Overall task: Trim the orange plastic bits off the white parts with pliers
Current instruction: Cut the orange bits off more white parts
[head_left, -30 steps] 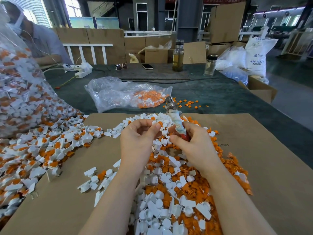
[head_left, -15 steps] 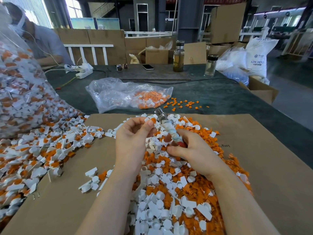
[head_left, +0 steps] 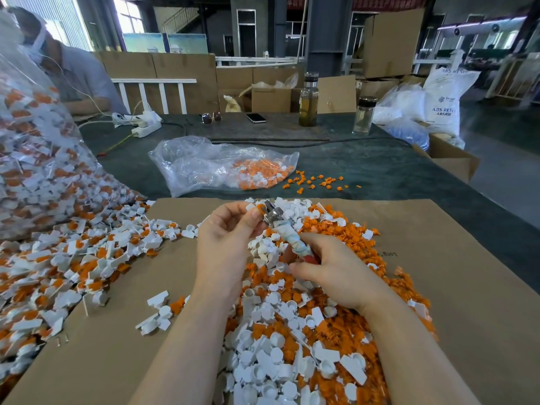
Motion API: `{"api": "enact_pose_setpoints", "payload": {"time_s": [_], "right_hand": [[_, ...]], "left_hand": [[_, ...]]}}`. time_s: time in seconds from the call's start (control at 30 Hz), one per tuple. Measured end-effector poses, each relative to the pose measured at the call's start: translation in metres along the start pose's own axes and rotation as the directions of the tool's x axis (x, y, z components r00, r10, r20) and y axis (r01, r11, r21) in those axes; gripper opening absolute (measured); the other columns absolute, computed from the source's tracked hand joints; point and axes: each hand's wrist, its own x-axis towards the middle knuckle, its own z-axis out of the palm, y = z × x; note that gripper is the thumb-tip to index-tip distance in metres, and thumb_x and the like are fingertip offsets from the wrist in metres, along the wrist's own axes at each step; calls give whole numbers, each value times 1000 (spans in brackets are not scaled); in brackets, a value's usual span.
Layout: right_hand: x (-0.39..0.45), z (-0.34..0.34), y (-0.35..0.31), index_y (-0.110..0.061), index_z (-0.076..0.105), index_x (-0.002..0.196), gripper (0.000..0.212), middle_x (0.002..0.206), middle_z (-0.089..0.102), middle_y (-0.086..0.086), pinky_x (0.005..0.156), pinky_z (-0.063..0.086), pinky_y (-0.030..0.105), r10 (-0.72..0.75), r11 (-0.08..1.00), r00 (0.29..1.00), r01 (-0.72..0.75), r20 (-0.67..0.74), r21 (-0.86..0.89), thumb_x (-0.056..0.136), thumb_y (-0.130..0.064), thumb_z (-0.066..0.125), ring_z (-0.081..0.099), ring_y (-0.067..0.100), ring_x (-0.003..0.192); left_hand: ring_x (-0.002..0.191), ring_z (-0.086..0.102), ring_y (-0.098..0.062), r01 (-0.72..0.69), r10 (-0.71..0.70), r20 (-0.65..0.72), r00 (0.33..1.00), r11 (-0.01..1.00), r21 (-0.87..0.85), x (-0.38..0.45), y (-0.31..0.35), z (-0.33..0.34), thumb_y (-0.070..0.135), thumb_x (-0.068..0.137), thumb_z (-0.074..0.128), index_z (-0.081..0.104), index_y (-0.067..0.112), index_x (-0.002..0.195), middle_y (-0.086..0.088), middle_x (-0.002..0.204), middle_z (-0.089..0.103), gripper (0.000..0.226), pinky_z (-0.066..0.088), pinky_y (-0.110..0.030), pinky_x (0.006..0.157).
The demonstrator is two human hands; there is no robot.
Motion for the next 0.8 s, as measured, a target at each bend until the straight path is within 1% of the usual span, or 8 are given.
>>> {"api": "enact_pose_setpoints", "payload": {"time_s": [0.07,0.13,0.3,0.43,0.53,0.63,0.7,0.8], "right_hand": [[0,2,-1,-32,60,86,13,68,61,-18,54,43,14,-13,1000,1000,13,-6,-11,88,-20,64,57,0,62],[0,4,-1,-31,61,86,15,67,60,-13,51,44,15,-5,1000,1000,5,-14,-1,88,-16,61,56,2,57],[2,9,-1,-32,61,78,29,60,59,-18,45,38,14,-6,1000,1000,6,-28,14,85,-4,55,51,0,48],[3,10,-1,-33,61,77,29,62,60,-14,44,39,16,-7,1000,999,7,-42,-7,85,-5,55,52,1,49],[3,10,0,-32,61,79,26,72,65,-6,48,44,21,2,999,999,-3,-47,-39,85,-7,56,56,4,54],[3,12,2,-30,61,82,17,68,62,-10,47,44,22,-8,993,996,-2,-86,-114,86,-14,58,55,5,54],[4,13,4,-26,61,85,6,71,62,-9,51,46,27,-7,985,990,-17,-138,-171,86,-20,59,57,7,58],[6,12,7,-22,62,89,5,79,64,-7,60,53,38,9,977,971,-60,-238,-204,86,-20,59,59,11,67]], "left_hand": [[64,63,-7,5,-5,0,1000,1000,-20,0,0,0,3,90,66,68,9,85,5,69,68,8,57,-20,71],[64,63,-7,9,-9,2,1000,999,-38,1,0,1,3,90,66,69,9,85,5,69,68,8,57,-20,70],[64,62,-8,25,-25,2,1000,997,-75,2,-1,-1,3,89,67,69,9,84,3,70,68,8,56,-20,68],[65,63,-8,35,-35,-1,999,997,-74,2,-1,-1,2,88,67,69,9,84,1,72,69,9,56,-19,67],[64,64,-6,65,-65,-6,998,995,-74,3,-1,0,2,88,67,69,9,84,4,70,70,9,56,-19,67],[65,67,-7,160,-162,-19,987,983,-88,3,-1,-2,5,88,67,69,9,86,3,72,72,6,58,-21,67],[69,72,-10,259,-272,-59,960,951,-168,5,1,-6,7,90,66,69,7,89,-1,77,76,3,60,-22,66],[80,76,-15,416,-505,-193,841,833,-366,14,5,-22,9,93,64,67,4,102,-9,87,78,11,61,-23,63]]}}
